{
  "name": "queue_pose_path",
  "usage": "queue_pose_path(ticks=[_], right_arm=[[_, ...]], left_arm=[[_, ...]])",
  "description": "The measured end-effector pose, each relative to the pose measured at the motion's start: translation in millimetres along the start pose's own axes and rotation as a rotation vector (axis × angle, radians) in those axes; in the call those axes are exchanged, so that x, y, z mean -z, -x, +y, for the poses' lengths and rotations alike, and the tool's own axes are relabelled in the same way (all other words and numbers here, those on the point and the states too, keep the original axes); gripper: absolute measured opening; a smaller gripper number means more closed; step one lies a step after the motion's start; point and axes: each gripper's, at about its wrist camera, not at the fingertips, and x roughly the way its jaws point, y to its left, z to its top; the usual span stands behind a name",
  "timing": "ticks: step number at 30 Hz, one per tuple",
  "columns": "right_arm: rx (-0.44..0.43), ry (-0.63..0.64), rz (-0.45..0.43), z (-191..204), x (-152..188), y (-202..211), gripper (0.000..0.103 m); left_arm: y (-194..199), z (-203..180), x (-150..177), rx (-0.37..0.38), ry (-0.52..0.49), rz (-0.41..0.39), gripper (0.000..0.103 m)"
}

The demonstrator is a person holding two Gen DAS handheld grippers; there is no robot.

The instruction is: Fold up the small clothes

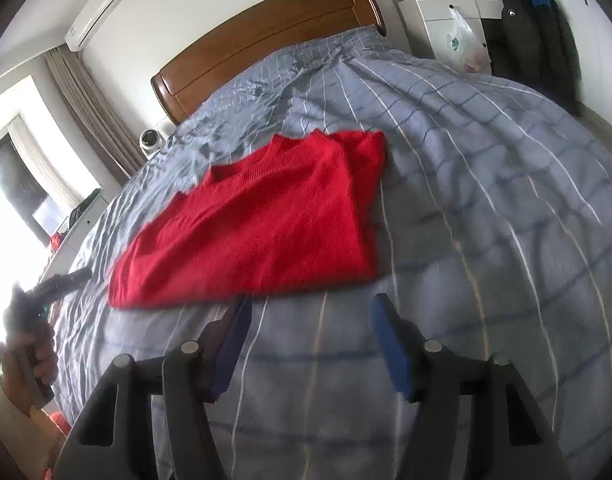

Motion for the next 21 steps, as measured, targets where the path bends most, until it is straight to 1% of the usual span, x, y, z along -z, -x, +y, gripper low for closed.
queue_pose_path(ticks=[1,3,4,5,6,7,9,10,11,12,13,14,16,21], right_arm=[[0.006,0.004,-0.001,1,3,2,0.062],[0.016,0.008,0.0,5,9,3,0.063],[0.018,0.015,0.001,8,10,4,0.063],[0.021,0.023,0.001,11,12,4,0.063],[0.033,0.042,-0.001,15,14,4,0.063],[0.041,0.057,-0.001,18,17,4,0.063],[0.05,0.076,0.008,22,22,0,0.065],[0.055,0.083,0.013,24,24,-3,0.065],[0.06,0.089,0.017,25,26,-5,0.065],[0.069,0.096,0.023,26,29,-8,0.065],[0.076,0.1,0.027,27,31,-11,0.066],[0.087,0.106,0.036,28,35,-16,0.067],[0.095,0.108,0.041,26,38,-21,0.068],[0.08,0.078,0.02,21,43,-24,0.074]], left_arm=[[1,2,2,0.0,0.004,-0.001,0.085],[-1,6,6,-0.007,0.001,-0.003,0.091],[-4,8,8,-0.014,-0.014,-0.007,0.098],[-10,10,11,-0.018,-0.041,-0.008,0.101],[-18,11,14,-0.017,-0.069,-0.005,0.101],[-32,12,17,-0.003,-0.116,0.015,0.1],[-51,10,20,0.063,-0.225,0.057,0.1],[-65,6,24,0.079,-0.329,0.09,0.102],[-75,3,29,0.089,-0.408,0.116,0.103],[-81,2,34,0.119,-0.466,0.101,0.103],[-81,7,36,0.161,-0.481,0.057,0.103],[-82,13,35,0.195,-0.448,0.056,0.103],[-84,21,32,0.24,-0.403,0.074,0.103],[-82,15,35,0.212,-0.423,0.061,0.103]])
